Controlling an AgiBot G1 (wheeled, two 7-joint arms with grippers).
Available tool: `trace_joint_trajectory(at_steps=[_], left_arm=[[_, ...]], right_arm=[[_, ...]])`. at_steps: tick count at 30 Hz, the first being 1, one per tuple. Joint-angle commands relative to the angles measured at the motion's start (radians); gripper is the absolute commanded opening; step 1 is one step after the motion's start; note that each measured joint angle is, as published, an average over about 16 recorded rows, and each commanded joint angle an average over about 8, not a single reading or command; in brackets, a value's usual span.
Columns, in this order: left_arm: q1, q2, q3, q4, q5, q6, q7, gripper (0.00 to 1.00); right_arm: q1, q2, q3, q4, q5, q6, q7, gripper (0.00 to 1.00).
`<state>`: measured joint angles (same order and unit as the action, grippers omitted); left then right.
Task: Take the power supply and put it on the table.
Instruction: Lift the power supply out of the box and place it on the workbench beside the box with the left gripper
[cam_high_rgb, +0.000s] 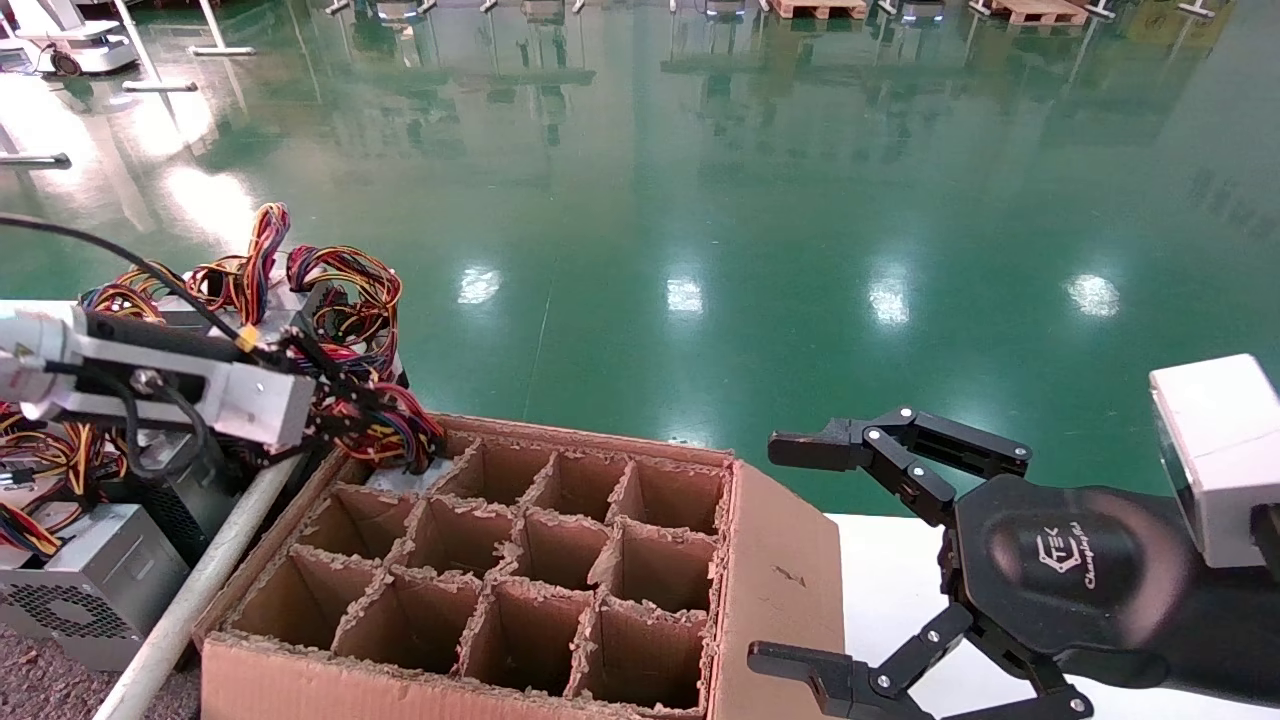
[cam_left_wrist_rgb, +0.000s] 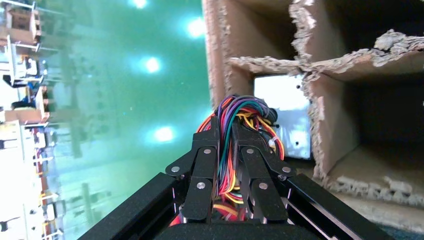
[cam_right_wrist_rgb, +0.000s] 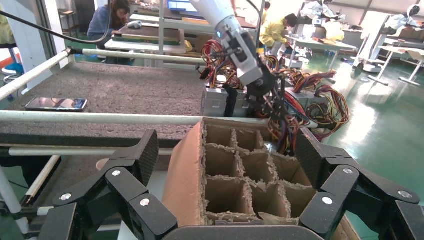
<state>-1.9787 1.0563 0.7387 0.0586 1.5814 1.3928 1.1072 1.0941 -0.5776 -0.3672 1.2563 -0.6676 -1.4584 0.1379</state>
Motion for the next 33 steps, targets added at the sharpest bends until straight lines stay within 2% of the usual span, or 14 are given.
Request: trace_joint_trajectory(at_steps=[1, 11, 22, 28, 33], left_arm=[[-0.007, -0.004, -0.004, -0.002, -0.007, 0.000, -0.017, 0.00], [-0.077, -0.038, -0.033, 0.007, -0.051, -0.008, -0.148, 0.00], [-0.147, -0.060, -0.123, 0.034, -0.180, 0.004, -0.361, 0.00], [-0.169, -0.070, -0.179, 0.045, -0.263, -0.057, -0.487, 0.00], [-0.178, -0.072, -0.216, 0.039, -0.321, -0.153, -0.552, 0.00]], right_arm=[[0.000, 0.000, 0.000, 0.000, 0.000, 0.000, 0.000, 1.00], [0.000, 0.000, 0.000, 0.000, 0.000, 0.000, 0.000, 1.00], [0.000, 0.000, 0.000, 0.000, 0.000, 0.000, 0.000, 1.00], [0.000, 0.000, 0.000, 0.000, 0.000, 0.000, 0.000, 1.00], [0.000, 0.000, 0.000, 0.000, 0.000, 0.000, 0.000, 1.00]])
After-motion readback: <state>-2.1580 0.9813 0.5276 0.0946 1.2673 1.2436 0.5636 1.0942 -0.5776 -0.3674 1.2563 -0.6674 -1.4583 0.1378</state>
